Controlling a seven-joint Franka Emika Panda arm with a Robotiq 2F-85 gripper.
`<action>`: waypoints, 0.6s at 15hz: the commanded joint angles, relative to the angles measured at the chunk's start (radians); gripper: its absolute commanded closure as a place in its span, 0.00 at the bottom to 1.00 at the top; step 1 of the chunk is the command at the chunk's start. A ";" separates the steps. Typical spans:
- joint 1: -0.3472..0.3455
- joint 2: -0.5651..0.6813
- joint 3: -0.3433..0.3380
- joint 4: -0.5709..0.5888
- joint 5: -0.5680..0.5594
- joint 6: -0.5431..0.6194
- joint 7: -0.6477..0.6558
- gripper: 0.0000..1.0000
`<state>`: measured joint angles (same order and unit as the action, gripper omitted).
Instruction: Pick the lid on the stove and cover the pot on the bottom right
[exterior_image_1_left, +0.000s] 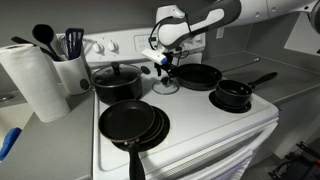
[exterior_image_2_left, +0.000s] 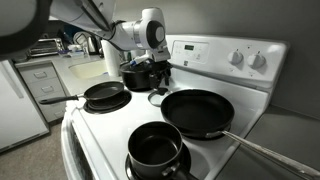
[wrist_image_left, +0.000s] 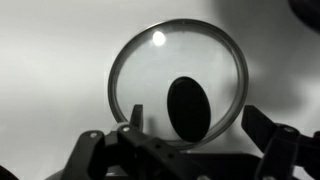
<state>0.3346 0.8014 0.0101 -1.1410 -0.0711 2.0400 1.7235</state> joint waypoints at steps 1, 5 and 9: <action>-0.023 0.012 0.015 0.008 0.052 -0.001 -0.009 0.00; -0.023 0.021 0.013 0.001 0.065 -0.002 -0.012 0.00; -0.020 0.053 0.011 0.019 0.063 -0.007 -0.014 0.00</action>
<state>0.3246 0.8311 0.0108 -1.1414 -0.0300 2.0400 1.7235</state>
